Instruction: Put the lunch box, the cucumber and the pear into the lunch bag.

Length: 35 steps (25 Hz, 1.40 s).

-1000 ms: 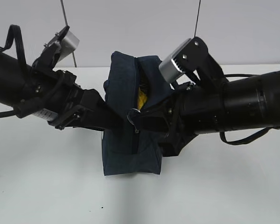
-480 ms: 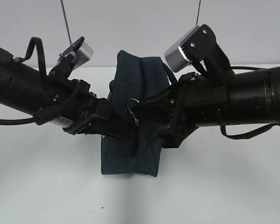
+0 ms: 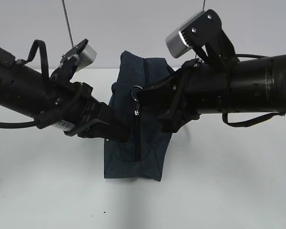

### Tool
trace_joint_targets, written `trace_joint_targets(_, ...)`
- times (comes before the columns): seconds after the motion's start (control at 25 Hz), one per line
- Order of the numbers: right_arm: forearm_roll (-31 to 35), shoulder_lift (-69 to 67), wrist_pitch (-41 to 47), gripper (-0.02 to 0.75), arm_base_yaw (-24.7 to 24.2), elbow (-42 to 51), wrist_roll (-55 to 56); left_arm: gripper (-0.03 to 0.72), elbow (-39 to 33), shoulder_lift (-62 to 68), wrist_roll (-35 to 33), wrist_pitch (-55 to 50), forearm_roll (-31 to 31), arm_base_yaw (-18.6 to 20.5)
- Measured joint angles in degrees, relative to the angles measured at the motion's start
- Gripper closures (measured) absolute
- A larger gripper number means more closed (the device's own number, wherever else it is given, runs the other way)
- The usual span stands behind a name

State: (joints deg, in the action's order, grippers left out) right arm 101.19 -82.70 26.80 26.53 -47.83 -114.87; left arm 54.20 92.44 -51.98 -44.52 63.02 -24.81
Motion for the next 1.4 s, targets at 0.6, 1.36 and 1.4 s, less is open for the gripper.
trace_joint_targets(0.6,0.9,-4.5,-7.8,0.732,-0.3,-8.5,-1.8,0.697,0.2,0.0,3.0,-1.8,-5.4,0.0)
trace_joint_targets(1.36,0.6,-15.6,10.6,0.732,-12.0,-16.6,5.5,0.699,0.2,0.1,3.5,-4.5,-6.2,0.0)
trace_joint_targets(1.4,0.6,-16.3,10.9,0.732,-12.2,-17.4,5.9,0.699,0.2,0.1,3.5,-4.8,-6.2,0.0)
